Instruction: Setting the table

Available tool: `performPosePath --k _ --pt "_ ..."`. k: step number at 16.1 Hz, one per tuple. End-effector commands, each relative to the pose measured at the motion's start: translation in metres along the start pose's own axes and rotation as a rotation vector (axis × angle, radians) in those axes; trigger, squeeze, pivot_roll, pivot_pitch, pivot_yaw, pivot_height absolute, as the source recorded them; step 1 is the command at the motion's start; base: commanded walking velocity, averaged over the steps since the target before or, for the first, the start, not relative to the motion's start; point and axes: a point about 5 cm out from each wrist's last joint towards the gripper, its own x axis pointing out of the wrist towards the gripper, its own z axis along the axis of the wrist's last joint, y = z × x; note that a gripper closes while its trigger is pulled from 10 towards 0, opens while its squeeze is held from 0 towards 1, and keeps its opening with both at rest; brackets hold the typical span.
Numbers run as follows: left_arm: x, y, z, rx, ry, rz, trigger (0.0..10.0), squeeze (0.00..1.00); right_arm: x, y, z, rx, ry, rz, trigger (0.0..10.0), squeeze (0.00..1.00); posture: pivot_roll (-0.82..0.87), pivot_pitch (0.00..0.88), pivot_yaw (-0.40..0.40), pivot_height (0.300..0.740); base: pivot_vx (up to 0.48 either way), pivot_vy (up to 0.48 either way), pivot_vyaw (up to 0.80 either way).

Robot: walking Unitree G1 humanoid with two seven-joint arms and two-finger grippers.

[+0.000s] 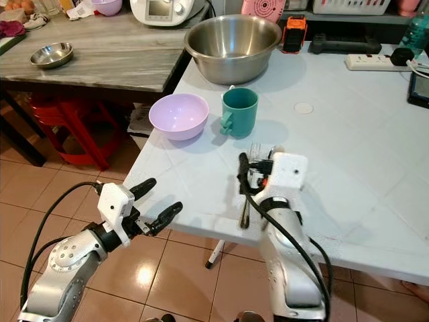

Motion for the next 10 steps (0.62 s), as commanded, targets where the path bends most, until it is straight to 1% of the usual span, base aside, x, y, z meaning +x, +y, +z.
performPosePath --k 1,3,6,7,8,9,10 --pt "-0.002 -0.002 0.001 0.021 0.003 -0.016 10.0 0.0 0.0 0.007 -0.007 0.043 0.05 0.01 10.0 0.0 -0.2 0.163 0.089 0.74 0.0 0.0 0.0" --pt "-0.003 -0.004 0.001 0.018 0.004 -0.02 10.0 0.0 0.003 0.011 -0.009 0.04 0.074 0.019 10.0 0.0 -0.2 0.162 0.086 0.74 0.0 0.0 0.0" --pt "-0.004 -0.007 0.001 0.017 0.003 -0.022 10.0 0.0 0.007 0.011 -0.012 0.053 0.111 0.016 10.0 0.0 -0.2 0.159 0.083 0.74 0.0 0.0 0.0" --pt "-0.004 -0.005 0.001 0.032 0.003 0.011 10.0 0.0 0.007 0.014 -0.008 0.043 0.094 0.032 10.0 0.0 -0.2 0.159 0.083 0.74 0.0 0.0 0.0" --pt "-0.004 -0.001 0.002 0.021 -0.007 0.058 10.0 0.0 0.009 0.018 -0.003 0.014 0.063 0.055 10.0 0.0 -0.2 0.157 0.084 0.74 0.0 0.0 0.0" --pt "-0.002 0.006 0.003 -0.009 -0.02 0.123 10.0 0.0 0.013 0.022 0.005 -0.022 0.026 0.085 10.0 0.0 -0.2 0.155 0.082 0.74 0.0 0.0 0.0" --pt "0.0 0.011 0.004 -0.012 -0.026 0.162 10.0 0.0 0.015 0.024 0.007 -0.031 0.016 0.096 10.0 0.0 -0.2 0.155 0.081 0.74 0.0 0.0 0.0"
